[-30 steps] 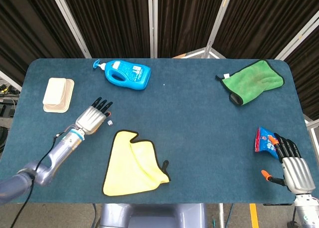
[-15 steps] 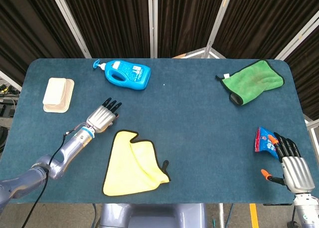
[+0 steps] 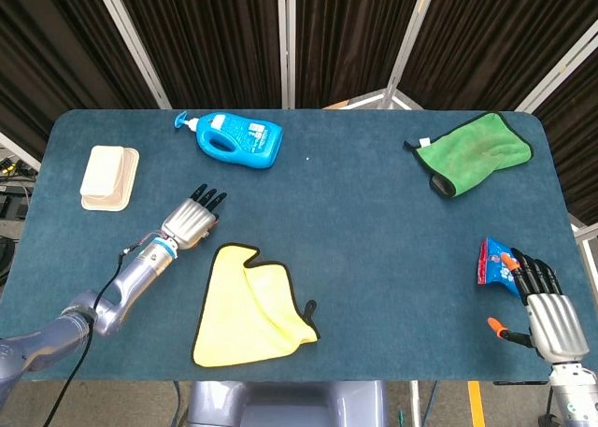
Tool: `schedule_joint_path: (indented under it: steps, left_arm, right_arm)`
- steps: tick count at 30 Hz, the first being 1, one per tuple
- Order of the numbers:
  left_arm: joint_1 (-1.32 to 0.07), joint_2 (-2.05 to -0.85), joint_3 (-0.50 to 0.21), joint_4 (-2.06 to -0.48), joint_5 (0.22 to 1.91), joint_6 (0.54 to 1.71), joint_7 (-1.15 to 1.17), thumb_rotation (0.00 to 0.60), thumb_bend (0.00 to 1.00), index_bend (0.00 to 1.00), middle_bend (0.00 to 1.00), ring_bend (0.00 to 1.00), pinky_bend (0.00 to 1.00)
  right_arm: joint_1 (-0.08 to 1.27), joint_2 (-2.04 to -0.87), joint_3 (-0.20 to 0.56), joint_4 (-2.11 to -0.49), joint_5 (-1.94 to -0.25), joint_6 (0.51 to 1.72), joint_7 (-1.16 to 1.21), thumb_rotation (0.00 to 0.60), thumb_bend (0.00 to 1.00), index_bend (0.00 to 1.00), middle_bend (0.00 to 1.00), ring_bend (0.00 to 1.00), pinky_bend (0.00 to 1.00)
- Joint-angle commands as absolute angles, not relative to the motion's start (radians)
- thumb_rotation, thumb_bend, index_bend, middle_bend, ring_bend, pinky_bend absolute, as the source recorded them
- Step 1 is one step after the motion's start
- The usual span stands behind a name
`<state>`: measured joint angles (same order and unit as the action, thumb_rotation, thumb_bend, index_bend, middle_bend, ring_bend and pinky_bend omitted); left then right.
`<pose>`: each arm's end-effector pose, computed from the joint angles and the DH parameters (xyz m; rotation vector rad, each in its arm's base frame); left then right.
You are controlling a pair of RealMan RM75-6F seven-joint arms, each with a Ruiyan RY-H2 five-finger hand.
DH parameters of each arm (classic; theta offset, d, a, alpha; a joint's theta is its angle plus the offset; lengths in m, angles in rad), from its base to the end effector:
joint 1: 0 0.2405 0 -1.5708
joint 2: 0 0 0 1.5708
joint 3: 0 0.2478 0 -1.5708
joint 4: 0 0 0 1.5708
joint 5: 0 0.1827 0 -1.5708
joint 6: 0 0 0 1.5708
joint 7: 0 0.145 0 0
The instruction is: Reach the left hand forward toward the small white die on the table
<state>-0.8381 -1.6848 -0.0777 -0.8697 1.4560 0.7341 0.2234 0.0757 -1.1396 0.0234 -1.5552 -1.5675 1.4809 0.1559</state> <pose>-0.1952 0.3856 -0.0152 -2.1189 -0.4558 -0.5280 -0.2965 -0.1719 0.1709 1.4087 -1.0009 1.0012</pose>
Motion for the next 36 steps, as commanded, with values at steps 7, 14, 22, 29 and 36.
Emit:
schedule_joint_path:
  steps: [7, 14, 22, 29, 36]
  left_arm:
    - [-0.826, -1.659, -0.078, -0.908, 1.451, 0.784, 0.196, 0.600, 0.44, 0.59, 0.00, 0.00, 0.00]
    - [-0.826, -1.577, -0.129, -1.067, 1.447, 0.883, 0.203, 0.600, 0.43, 0.57, 0.00, 0.00, 0.00]
    - [-0.842, -1.559, -0.204, -1.242, 1.381, 0.944, 0.307, 0.600, 0.42, 0.51, 0.00, 0.00, 0.00]
    - [-0.846, -1.575, -0.222, -1.284, 1.329, 0.971, 0.405, 0.600, 0.40, 0.25, 0.00, 0.00, 0.00]
    - [-0.829, -1.551, -0.219, -1.327, 1.314, 1.000, 0.404, 0.600, 0.40, 0.10, 0.00, 0.00, 0.00]
  right_arm:
    - [0.074, -1.145, 0.018, -1.550, -1.584, 1.491, 0.155, 0.600, 0.09, 0.02, 0.00, 0.00, 0.00]
    - [0.074, -1.145, 0.014, -1.554, -1.591, 1.493, 0.148, 0.600, 0.09, 0.02, 0.00, 0.00, 0.00]
    - [0.068, -1.139, 0.008, -1.564, -1.606, 1.508, 0.147, 0.600, 0.09, 0.02, 0.00, 0.00, 0.00]
    - [0.062, -1.131, 0.008, -1.568, -1.607, 1.519, 0.158, 0.600, 0.09, 0.02, 0.00, 0.00, 0.00]
    - [0.058, -1.129, 0.006, -1.568, -1.610, 1.524, 0.157, 0.600, 0.09, 0.02, 0.00, 0.00, 0.00]
